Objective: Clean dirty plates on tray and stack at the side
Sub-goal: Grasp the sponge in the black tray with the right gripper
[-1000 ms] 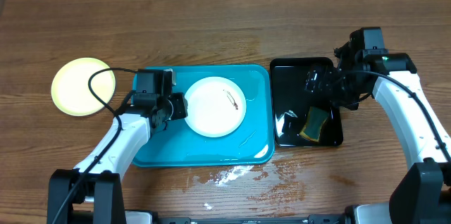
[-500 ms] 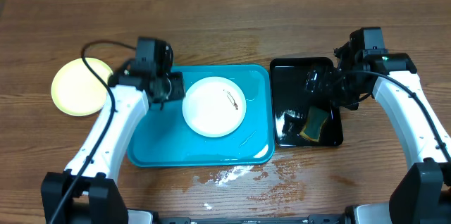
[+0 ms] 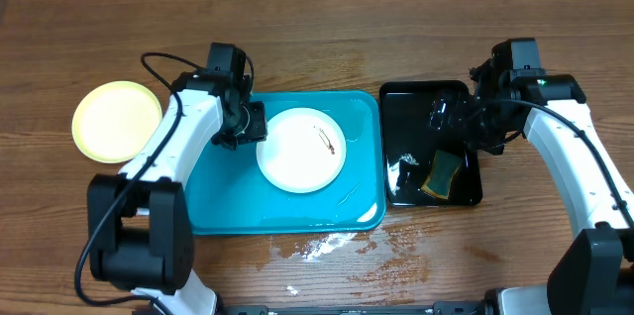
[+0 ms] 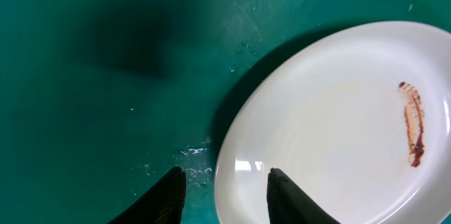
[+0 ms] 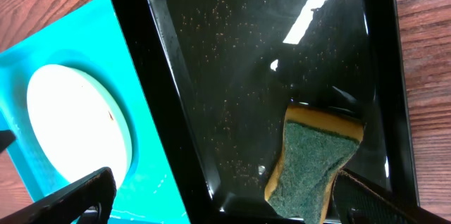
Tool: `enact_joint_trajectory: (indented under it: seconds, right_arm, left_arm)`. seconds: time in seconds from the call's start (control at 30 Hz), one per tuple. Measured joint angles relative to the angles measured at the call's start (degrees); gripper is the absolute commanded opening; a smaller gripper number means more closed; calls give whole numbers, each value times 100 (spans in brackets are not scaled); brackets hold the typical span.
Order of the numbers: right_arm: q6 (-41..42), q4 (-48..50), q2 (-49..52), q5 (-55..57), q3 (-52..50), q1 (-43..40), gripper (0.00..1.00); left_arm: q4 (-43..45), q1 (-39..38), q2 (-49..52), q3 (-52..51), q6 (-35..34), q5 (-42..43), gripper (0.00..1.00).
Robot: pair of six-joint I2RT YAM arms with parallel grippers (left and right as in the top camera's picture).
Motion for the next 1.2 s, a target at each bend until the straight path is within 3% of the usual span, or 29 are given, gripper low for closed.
enact_joint_trajectory:
  seconds: [0.23,0.33,0.47,0.63,0.73,0.77,0.8,0.9,1.1,1.13,1.2]
  right_arm:
    - [0,-2,0,0,0,0,100]
    - [0,0,0,0,0,0,100]
    - [0,7,0,0,0,0,100]
    - [2,343,0,-2,0,0,100]
    - [0,142,0,-129,0,0,100]
    - [4,107,0,-173,-2,0,99]
    - [2,138,0,-216,-2,0,91]
    - [39,13,0,-275,0,26,81]
    - [739,-647,0,822,-13,782,82]
    - [918,-713,0,1036,-28,905,83]
    - [1244,-737,0,1412,-90,1099,82]
  left_arm:
    - [2,-39,612,0,-9,101,29]
    - [2,-39,772,-2,-9,103,22]
    - [2,-50,824,4,-9,133,20]
    - [70,-92,855,26,4,195,9]
    - [138,-114,857,46,-7,297,8]
    - [160,-114,857,48,-7,317,6]
    - [166,-114,857,48,-9,337,6]
    - [164,-114,857,48,-7,363,9]
    - [334,-114,890,46,208,365,21]
    - [376,-114,890,48,337,369,25]
    - [450,-114,890,55,577,387,41]
